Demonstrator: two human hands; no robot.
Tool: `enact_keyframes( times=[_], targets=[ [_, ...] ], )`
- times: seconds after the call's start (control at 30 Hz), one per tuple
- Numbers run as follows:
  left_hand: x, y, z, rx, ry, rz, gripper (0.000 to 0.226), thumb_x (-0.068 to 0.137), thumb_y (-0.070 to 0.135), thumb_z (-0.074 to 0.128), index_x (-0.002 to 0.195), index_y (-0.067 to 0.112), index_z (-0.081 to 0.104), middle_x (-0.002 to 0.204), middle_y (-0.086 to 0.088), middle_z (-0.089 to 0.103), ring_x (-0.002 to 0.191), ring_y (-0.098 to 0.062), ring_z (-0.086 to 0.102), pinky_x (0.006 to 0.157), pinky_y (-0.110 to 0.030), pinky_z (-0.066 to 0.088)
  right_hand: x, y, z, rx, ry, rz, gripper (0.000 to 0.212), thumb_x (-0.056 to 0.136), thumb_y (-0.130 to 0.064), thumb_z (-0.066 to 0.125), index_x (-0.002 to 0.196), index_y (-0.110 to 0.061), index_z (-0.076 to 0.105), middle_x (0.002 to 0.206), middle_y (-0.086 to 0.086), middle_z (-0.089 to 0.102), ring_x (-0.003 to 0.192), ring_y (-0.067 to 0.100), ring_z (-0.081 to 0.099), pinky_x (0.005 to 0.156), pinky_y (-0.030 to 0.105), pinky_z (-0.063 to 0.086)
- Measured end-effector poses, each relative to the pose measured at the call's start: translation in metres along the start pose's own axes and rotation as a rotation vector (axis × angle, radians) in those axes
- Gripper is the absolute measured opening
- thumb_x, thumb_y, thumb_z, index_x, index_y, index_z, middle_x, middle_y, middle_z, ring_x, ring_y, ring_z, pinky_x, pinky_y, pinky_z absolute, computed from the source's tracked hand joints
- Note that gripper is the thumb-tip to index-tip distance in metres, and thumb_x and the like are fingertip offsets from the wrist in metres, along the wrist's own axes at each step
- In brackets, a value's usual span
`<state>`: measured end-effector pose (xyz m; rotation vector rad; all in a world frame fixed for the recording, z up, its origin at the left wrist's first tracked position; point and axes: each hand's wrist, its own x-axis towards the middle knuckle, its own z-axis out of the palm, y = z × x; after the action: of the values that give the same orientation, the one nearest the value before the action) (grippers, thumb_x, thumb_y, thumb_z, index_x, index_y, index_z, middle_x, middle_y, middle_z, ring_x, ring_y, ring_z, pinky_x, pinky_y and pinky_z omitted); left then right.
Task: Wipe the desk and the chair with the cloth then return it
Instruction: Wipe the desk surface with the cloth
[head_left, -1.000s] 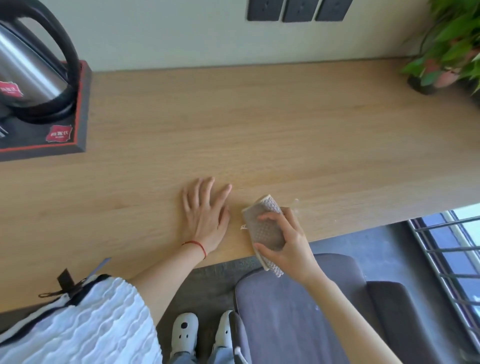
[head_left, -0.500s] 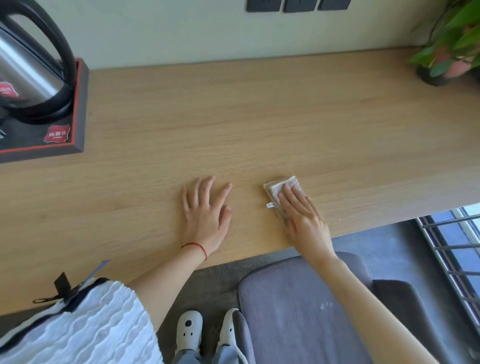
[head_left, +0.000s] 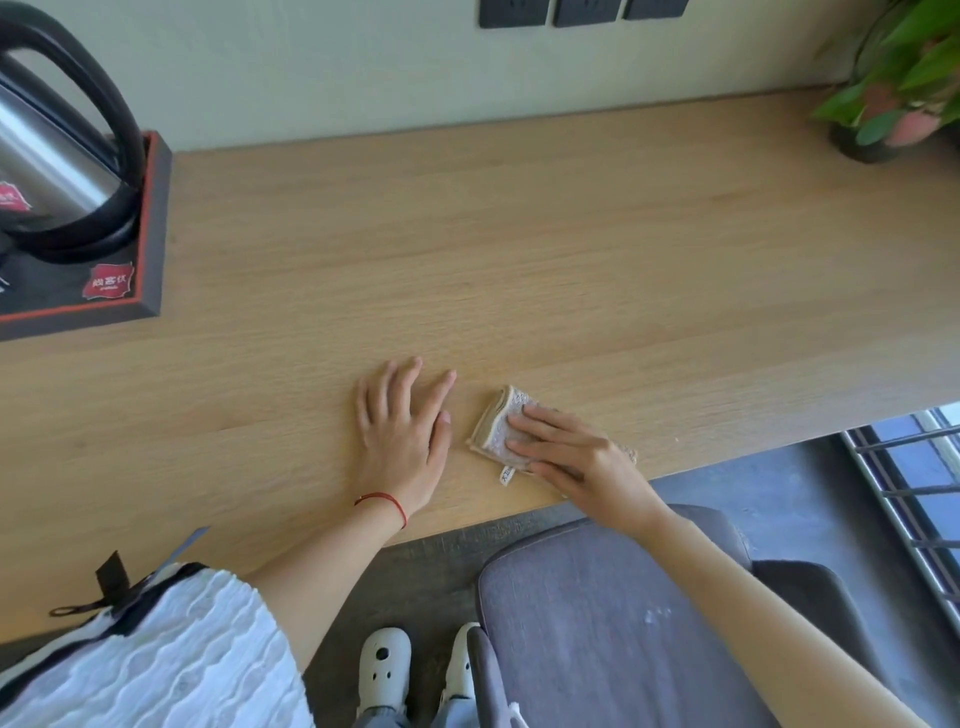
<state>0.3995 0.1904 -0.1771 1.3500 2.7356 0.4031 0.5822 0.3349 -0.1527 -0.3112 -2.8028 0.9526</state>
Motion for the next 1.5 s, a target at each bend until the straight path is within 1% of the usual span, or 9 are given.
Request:
enact_keyframes(
  times=[0.1,0.23,0.37,0.47,0.67,0.9,1.0,1.27,1.5],
  targets=[
    [0.002,0.001,0.002,0.012,0.001,-0.004,0.045,0.093,0.036,0.030,0.136,0.035,0.042,0.146,-0.006,0.040,0.139,-0.032,0.027,0.115,-0.059,0.016,0.015,0.016,-0.012,-0.037,0.154,0.150,0.028,0.091,-0.012,0.059,0.118,-0.014,0.066,0.134,0.003,0.059,0.132,0.020,0.046,0.102,0.046,0.046],
    [0.001,0.003,-0.001,0.013,-0.019,-0.004,0.046,0.092,0.036,0.030,0.136,0.034,0.044,0.147,-0.007,0.039,0.140,-0.032,0.026,0.116,-0.059,0.015,0.055,0.006,0.003,-0.127,0.400,0.436,0.029,0.092,-0.013,0.056,0.121,-0.009,0.061,0.136,0.008,0.056,0.132,0.026,0.046,0.101,0.051,0.045],
    [-0.002,0.004,-0.008,0.034,-0.035,-0.004,0.049,0.088,0.034,0.029,0.129,0.024,0.054,0.147,-0.008,0.042,0.138,-0.034,0.032,0.114,-0.060,0.019,0.049,-0.029,0.035,-0.129,0.175,0.153,0.030,0.093,-0.027,0.056,0.121,-0.017,0.059,0.141,0.003,0.052,0.135,0.021,0.041,0.107,0.041,0.041],
    [-0.003,0.004,-0.010,0.034,-0.036,0.008,0.053,0.087,0.032,0.027,0.136,0.030,0.047,0.148,-0.008,0.040,0.139,-0.034,0.030,0.115,-0.060,0.017,0.009,-0.023,0.024,-0.147,0.051,-0.024,0.024,0.095,-0.027,0.052,0.115,-0.017,0.061,0.142,-0.001,0.051,0.138,0.017,0.036,0.111,0.035,0.032],
    [0.001,0.007,-0.008,0.040,-0.024,-0.007,0.050,0.088,0.031,0.029,0.135,0.029,0.048,0.145,-0.011,0.043,0.137,-0.037,0.032,0.113,-0.062,0.019,-0.039,0.048,-0.042,-0.204,0.432,0.384,0.015,0.086,0.001,0.060,0.099,-0.002,0.066,0.125,0.016,0.062,0.118,0.036,0.054,0.094,0.056,0.047],
    [-0.001,0.011,-0.006,0.092,-0.027,-0.003,0.049,0.089,0.031,0.028,0.134,0.027,0.049,0.144,-0.014,0.044,0.135,-0.040,0.033,0.112,-0.064,0.020,0.026,0.064,-0.043,-0.203,0.498,0.460,0.017,0.086,0.002,0.058,0.102,0.000,0.064,0.124,0.016,0.061,0.109,0.042,0.051,0.090,0.049,0.045],
    [-0.001,0.011,-0.006,0.090,-0.026,-0.009,0.049,0.090,0.032,0.028,0.133,0.027,0.050,0.144,-0.013,0.044,0.135,-0.039,0.034,0.112,-0.063,0.020,0.044,0.053,-0.037,-0.194,0.474,0.434,0.016,0.086,0.002,0.057,0.100,0.000,0.065,0.125,0.015,0.061,0.112,0.040,0.051,0.091,0.053,0.044],
    [-0.002,0.010,-0.008,0.058,-0.024,-0.013,0.051,0.089,0.035,0.026,0.135,0.028,0.049,0.145,-0.012,0.043,0.137,-0.037,0.031,0.113,-0.062,0.018,0.006,0.011,-0.008,-0.090,0.139,0.080,0.014,0.088,-0.002,0.059,0.099,-0.007,0.065,0.132,0.006,0.059,0.126,0.028,0.048,0.098,0.047,0.045],
    [0.000,0.011,-0.006,0.042,-0.013,-0.018,0.049,0.089,0.034,0.029,0.133,0.028,0.050,0.144,-0.011,0.044,0.137,-0.037,0.032,0.114,-0.061,0.017,0.017,0.075,-0.054,-0.204,0.627,0.666,0.026,0.083,0.011,0.047,0.105,0.003,0.059,0.118,0.021,0.062,0.113,0.040,0.048,0.094,0.050,0.044]
  ],
)
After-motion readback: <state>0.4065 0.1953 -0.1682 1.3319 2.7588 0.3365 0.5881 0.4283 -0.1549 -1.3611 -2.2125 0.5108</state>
